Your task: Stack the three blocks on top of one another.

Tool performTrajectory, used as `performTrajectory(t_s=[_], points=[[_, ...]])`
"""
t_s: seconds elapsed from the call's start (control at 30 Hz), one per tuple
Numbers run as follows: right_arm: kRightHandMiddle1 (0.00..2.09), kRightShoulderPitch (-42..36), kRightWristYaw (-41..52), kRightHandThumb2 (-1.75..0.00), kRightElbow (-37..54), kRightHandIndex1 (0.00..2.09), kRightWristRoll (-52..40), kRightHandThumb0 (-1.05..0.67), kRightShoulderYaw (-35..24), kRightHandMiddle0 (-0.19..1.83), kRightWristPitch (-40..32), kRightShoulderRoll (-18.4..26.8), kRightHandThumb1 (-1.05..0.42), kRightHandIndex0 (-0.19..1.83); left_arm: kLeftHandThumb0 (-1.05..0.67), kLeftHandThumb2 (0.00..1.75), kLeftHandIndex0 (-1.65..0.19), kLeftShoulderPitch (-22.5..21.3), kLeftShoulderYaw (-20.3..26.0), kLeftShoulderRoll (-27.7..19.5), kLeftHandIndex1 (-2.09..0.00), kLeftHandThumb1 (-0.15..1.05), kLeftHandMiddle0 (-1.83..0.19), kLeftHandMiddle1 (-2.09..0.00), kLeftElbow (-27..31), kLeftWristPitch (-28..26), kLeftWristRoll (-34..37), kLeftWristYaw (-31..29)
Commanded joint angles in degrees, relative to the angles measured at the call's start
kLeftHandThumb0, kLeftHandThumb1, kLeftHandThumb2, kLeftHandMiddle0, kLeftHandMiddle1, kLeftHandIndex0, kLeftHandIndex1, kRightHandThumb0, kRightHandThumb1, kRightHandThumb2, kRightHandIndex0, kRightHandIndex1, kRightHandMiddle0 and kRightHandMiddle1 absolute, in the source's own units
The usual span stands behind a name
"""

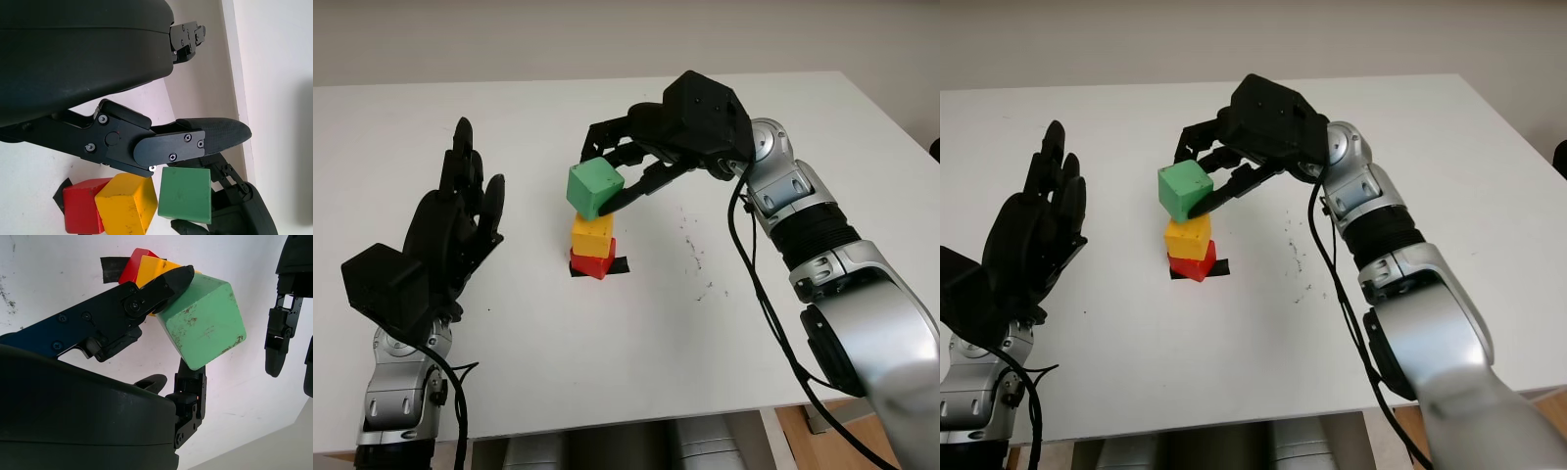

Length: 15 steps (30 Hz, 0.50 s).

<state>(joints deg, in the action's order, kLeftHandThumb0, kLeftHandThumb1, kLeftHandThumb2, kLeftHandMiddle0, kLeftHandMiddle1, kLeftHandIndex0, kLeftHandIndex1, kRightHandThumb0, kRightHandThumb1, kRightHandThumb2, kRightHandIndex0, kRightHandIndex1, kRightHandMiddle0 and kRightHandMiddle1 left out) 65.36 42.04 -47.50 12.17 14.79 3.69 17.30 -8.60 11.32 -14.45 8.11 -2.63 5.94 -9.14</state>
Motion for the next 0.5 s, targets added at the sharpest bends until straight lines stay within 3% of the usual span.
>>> performTrajectory(t_s=[0.0, 0.47], points=[[1.61, 1.53, 0.58, -0.05, -0.09, 0.2, -0.28, -0.47, -0.25, 0.42, 0.41, -0.18, -0.87, 0.37, -0.8, 0.55, 0.19, 0.32, -0.25, -0.26, -0.04, 1.05, 0.19, 0.0, 1.09, 0.31, -0.06, -0.15], [1.57, 0.59, 0.19, -0.05, -0.08, 0.18, 0.98, -0.56, 0.16, 0.45, 0.91, -0.31, -0.88, 0.42, -0.79, 0.56, 0.19, 0.47, -0.35, -0.16, -0.04, 1.05, 0.19, 0.0, 1.06, 0.53, -0.42, 0.02]])
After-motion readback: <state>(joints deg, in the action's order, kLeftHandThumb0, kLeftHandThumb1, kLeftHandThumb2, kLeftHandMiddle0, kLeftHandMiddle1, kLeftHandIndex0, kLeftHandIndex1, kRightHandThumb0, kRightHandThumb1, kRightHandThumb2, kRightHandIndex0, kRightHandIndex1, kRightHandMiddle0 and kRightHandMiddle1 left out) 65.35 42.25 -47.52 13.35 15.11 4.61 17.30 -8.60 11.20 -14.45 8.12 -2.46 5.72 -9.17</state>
